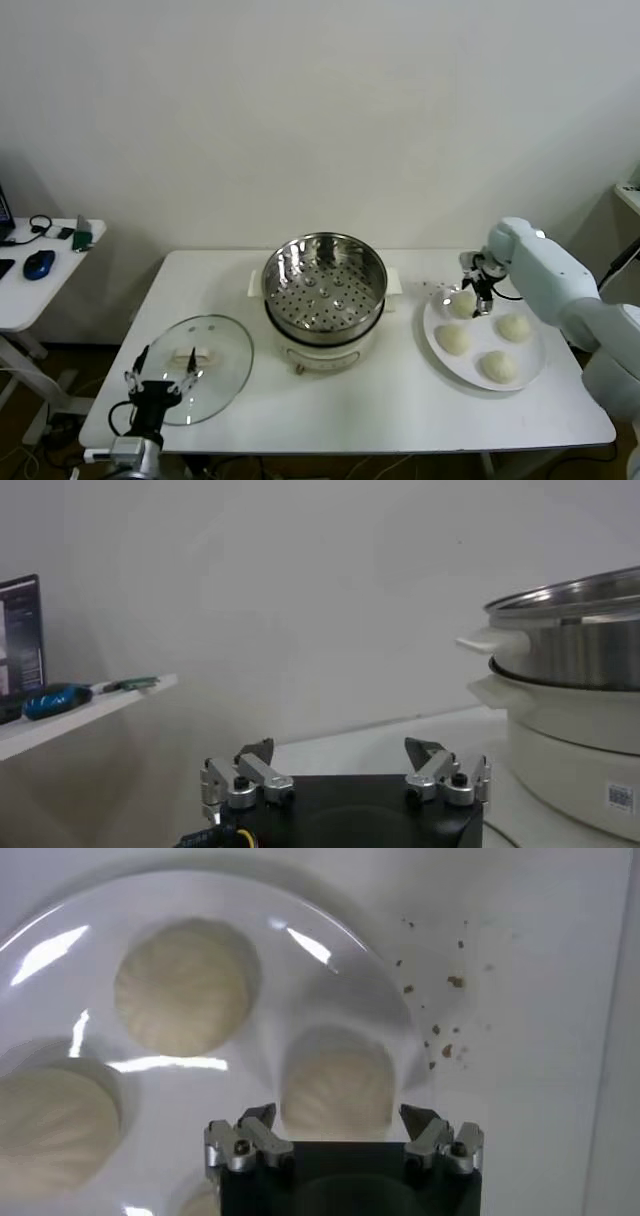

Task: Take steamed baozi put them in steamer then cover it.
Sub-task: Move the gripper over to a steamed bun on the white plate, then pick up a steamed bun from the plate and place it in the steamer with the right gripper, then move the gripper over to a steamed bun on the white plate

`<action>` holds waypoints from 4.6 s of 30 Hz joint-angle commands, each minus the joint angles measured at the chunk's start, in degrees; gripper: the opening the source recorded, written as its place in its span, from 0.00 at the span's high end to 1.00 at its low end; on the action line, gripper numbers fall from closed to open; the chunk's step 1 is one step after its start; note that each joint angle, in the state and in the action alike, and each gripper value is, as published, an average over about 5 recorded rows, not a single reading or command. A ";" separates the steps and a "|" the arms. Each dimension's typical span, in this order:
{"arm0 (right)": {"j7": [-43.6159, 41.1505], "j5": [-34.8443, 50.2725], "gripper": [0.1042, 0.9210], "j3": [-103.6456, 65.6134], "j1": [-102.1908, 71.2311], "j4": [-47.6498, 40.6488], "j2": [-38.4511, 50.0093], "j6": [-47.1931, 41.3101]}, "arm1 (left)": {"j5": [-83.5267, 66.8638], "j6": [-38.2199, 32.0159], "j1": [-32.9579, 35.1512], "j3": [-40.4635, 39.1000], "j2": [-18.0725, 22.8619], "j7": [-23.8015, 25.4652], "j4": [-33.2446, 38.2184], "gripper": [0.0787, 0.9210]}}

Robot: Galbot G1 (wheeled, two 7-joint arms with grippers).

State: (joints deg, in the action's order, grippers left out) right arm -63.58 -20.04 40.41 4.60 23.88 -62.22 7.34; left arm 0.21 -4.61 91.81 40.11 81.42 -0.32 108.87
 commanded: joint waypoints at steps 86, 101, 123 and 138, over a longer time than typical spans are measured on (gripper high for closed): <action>1.23 -19.44 0.29 21.15 14.35 20.93 -24.40 29.77 | -5.25 1.48 5.01 1.12 -0.81 1.64 6.64 0.12; -0.14 -18.92 0.13 19.81 14.40 23.27 -23.48 30.56 | -5.24 1.23 5.59 1.31 -0.74 1.53 6.41 0.12; 8.51 42.28 0.12 48.23 44.58 46.45 14.80 0.13 | -4.07 1.85 4.87 0.57 -0.55 1.49 7.02 0.12; 4.37 43.13 0.12 37.64 21.57 53.69 33.95 -25.19 | -3.45 2.53 4.42 -0.42 -0.61 1.65 7.64 0.12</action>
State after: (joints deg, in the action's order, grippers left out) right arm -59.11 17.93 82.88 38.69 73.42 -39.78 -4.32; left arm -3.42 -2.28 96.16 39.69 80.90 1.36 116.35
